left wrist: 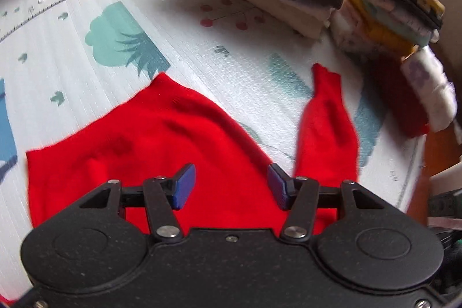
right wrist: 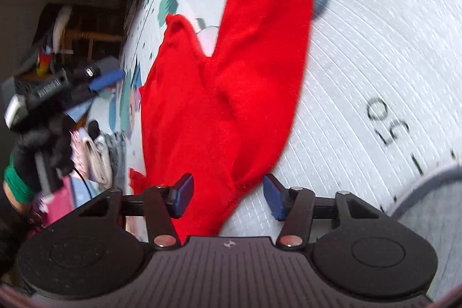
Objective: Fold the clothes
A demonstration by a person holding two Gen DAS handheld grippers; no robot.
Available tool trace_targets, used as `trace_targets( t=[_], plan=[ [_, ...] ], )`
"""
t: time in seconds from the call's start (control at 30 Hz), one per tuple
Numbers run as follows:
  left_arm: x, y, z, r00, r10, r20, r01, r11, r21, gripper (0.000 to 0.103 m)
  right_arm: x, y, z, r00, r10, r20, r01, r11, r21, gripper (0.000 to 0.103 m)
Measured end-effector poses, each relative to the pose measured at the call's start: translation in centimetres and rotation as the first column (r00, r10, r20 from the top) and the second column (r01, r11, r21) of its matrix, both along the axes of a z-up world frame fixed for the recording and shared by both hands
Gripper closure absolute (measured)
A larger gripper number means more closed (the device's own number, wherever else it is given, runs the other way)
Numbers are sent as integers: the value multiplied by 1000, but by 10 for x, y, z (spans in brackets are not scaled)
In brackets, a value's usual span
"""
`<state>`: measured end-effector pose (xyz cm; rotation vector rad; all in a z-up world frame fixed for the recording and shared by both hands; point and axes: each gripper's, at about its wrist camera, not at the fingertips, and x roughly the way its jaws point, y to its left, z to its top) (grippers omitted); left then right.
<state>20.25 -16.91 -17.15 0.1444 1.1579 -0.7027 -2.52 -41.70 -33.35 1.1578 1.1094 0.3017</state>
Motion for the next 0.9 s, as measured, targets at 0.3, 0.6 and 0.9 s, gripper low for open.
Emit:
trace_targets(
  t=[0.3,0.6,0.9],
  plan=[
    [35,-13,-12,994,90,-56,-94,993,-69,49,-2,0,-9,998,-51,-35,53,996,74,58],
    [39,-16,-27,992,111,-60,-113,993,-37,50,-13,-10,-1,996,-81,37,82,997,-13,82],
    [71,-48,-48,973,214,-81,-217,976,-27,59,-11,5,28,976,96,195,-47,968,-245,87]
  ],
)
